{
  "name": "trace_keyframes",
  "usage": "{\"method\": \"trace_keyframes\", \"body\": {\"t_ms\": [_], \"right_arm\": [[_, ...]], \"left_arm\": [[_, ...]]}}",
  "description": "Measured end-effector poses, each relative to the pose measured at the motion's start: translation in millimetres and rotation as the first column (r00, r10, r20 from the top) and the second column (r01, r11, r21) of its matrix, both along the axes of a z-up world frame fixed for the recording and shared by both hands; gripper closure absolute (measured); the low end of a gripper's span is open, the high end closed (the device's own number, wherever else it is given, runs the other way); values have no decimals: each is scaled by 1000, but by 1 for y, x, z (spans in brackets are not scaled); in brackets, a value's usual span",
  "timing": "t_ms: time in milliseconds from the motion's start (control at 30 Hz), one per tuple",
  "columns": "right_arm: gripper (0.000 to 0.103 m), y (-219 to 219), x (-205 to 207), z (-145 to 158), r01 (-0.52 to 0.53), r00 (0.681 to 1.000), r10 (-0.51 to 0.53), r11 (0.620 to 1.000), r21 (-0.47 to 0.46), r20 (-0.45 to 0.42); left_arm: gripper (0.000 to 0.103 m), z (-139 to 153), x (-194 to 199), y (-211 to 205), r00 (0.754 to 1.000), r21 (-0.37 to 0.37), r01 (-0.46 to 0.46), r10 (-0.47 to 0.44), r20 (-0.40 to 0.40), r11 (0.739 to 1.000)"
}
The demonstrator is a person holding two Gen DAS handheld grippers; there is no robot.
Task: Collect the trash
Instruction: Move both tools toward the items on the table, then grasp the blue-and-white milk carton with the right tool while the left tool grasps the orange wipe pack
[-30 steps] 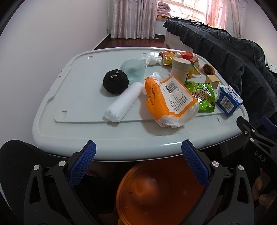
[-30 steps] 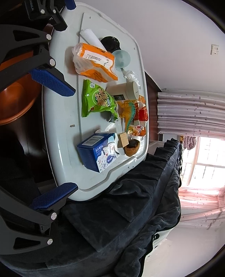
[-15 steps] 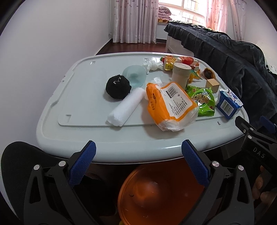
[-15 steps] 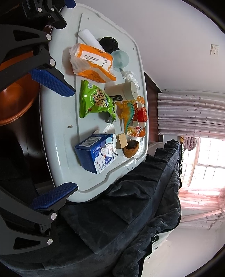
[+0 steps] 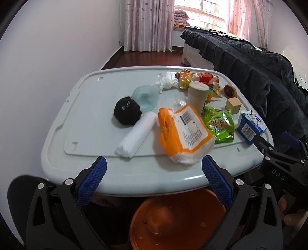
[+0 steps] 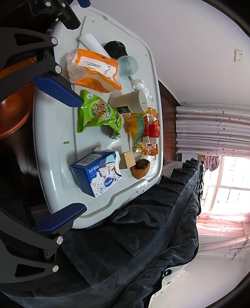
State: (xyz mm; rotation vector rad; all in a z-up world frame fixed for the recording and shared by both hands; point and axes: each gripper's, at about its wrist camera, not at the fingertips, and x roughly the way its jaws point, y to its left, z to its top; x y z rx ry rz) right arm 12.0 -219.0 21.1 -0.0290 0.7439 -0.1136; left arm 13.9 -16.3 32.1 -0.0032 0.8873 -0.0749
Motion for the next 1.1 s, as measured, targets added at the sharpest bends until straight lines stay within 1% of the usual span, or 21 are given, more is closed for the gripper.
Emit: {"method": "trace_keyframes", "body": {"t_ms": [200,433,600,700,833,1000,1100], "right_arm": [[5,-5,16,6,5,1000,-5,1000,-12,1],[5,-11,34,2,10,1000,-11,1000,-22,-26],[5,-15,41,-3,14,999,-15,1000,-25,-47],[5,-23,47,-7,20,997,-21,1000,-10,-73],[5,-32,54,-8,9,994,-9,1000,-1,-110],[5,-43,61,-4,-41,987,35,999,-34,-158],[5,-44,70,-8,-77,979,61,994,-77,-196]], "left_arm": [[6,3,15,-5,1000,-14,-7,7,-6,1000],[6,-6,17,-9,1000,14,-16,16,3,1000],[6,-12,18,-10,1000,15,-6,7,-5,1000],[6,-12,18,-11,1000,12,-1,1,4,1000],[6,-13,15,-15,1000,33,20,-20,21,999],[6,-14,10,-18,998,54,54,-56,34,997],[6,-16,11,-16,997,42,63,-65,33,997]]}}
